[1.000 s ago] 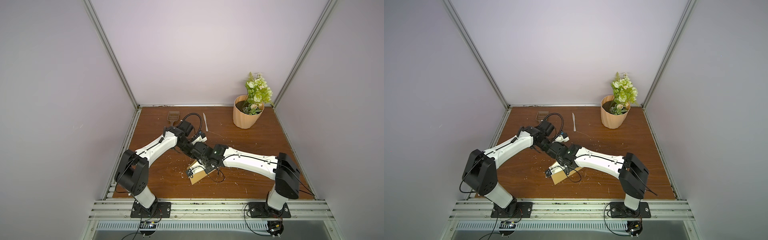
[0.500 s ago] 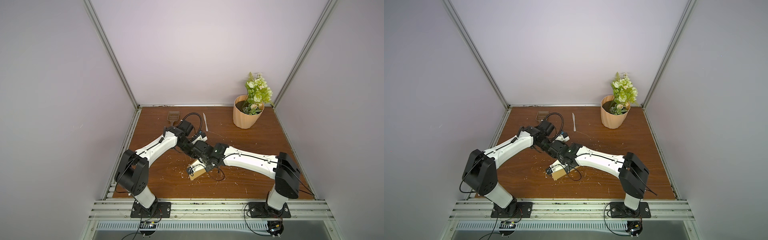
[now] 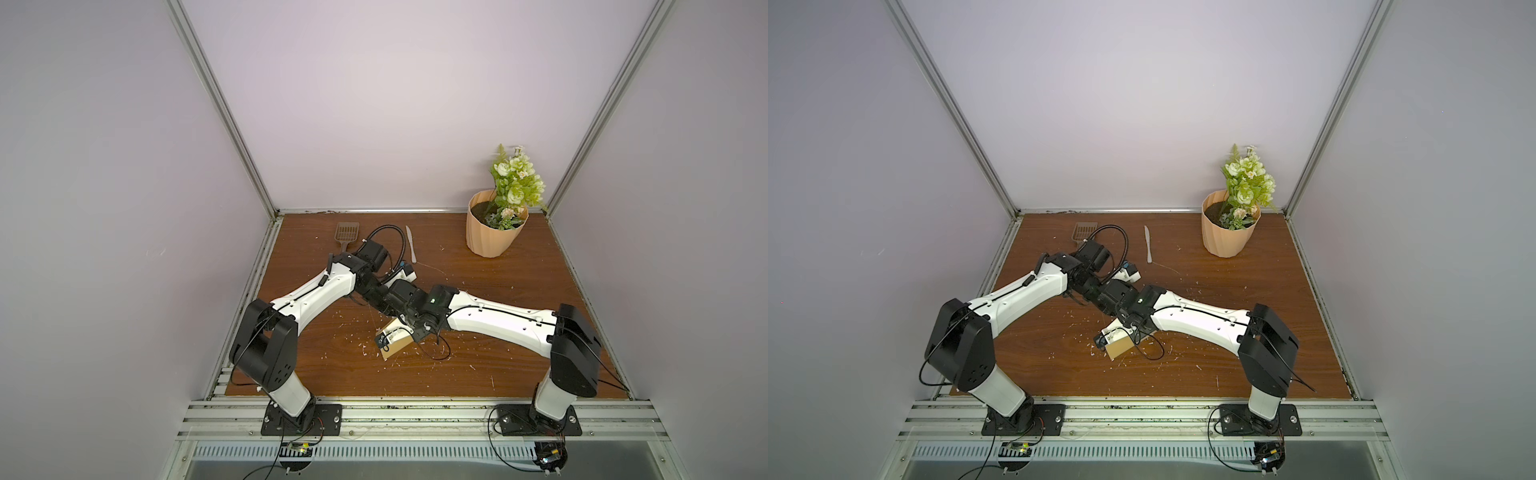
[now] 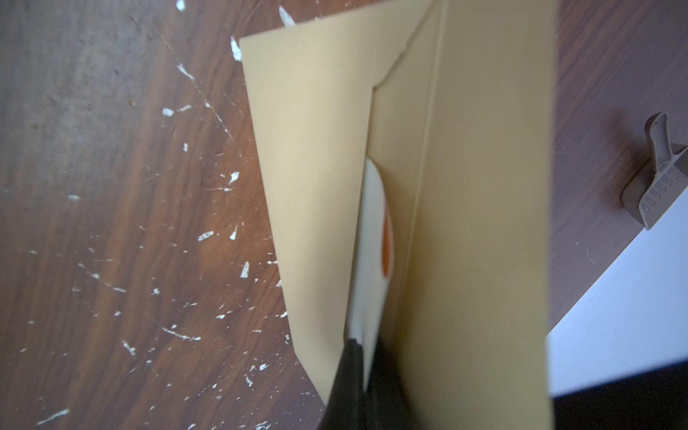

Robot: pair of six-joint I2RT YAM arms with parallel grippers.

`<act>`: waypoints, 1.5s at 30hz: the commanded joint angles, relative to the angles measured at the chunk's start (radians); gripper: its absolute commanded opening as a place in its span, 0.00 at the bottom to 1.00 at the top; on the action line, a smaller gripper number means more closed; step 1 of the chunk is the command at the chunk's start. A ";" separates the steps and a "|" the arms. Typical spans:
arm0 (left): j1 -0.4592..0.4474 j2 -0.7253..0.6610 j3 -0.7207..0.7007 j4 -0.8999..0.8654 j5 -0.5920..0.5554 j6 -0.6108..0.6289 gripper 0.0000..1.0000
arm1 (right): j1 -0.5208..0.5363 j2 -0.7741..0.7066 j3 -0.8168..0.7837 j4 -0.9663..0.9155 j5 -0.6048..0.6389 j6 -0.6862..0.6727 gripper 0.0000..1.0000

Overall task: Fold the letter paper in half and place it into the envelope
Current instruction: Place the letter paper in the envelope.

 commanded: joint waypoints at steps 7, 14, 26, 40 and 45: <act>-0.024 0.020 0.018 -0.070 0.057 0.019 0.00 | -0.033 -0.046 0.046 -0.053 0.075 0.009 0.00; -0.024 0.026 0.017 -0.071 0.059 0.021 0.00 | -0.048 -0.063 0.037 -0.064 0.077 0.003 0.00; -0.025 0.039 0.026 -0.070 0.055 0.021 0.00 | -0.025 -0.027 0.017 -0.020 0.024 0.008 0.00; -0.025 0.065 0.057 -0.070 0.049 0.022 0.00 | 0.032 0.002 -0.032 0.011 -0.056 0.046 0.00; -0.025 0.069 0.060 -0.071 0.051 0.024 0.00 | 0.037 0.009 -0.052 0.013 -0.070 0.055 0.00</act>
